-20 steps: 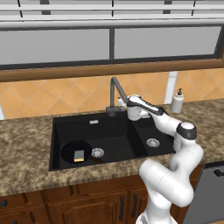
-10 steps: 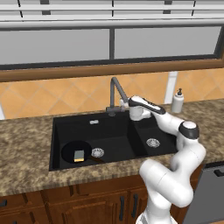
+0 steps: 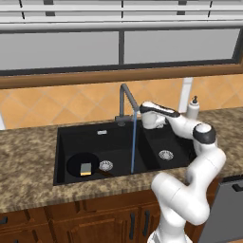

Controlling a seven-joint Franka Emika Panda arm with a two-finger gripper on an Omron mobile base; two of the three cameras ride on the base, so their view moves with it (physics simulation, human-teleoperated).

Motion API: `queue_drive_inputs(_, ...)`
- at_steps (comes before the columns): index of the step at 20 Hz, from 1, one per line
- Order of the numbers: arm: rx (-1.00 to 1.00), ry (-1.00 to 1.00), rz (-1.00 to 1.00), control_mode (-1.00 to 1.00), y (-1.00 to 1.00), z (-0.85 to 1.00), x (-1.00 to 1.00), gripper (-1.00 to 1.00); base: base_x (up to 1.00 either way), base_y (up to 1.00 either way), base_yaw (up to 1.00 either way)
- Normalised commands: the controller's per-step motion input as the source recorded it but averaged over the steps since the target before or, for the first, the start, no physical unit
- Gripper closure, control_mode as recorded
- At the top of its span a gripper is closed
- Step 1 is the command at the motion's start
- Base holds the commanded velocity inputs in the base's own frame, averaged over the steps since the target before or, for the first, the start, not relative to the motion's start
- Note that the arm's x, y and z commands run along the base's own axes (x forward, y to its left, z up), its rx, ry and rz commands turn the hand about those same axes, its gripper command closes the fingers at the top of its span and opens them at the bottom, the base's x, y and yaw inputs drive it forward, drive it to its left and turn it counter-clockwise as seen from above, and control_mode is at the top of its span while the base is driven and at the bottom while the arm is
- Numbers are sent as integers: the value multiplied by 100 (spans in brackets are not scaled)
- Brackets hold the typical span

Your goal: Pick the pan and sponge and place them into the sink. Then turn on the water.

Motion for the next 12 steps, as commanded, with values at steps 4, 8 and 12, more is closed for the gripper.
queue_drive_inputs(4, 11, -1, 0, -100, -69, 8, -34, 100, 0, 0, 0)
queue_drive_inputs(8, 28, -7, 0, -100, -70, 66, -69, 100, 0, 0, 0)
queue_drive_inputs(12, 31, -13, 1, -100, -70, 96, -59, 100, 0, 0, 0)
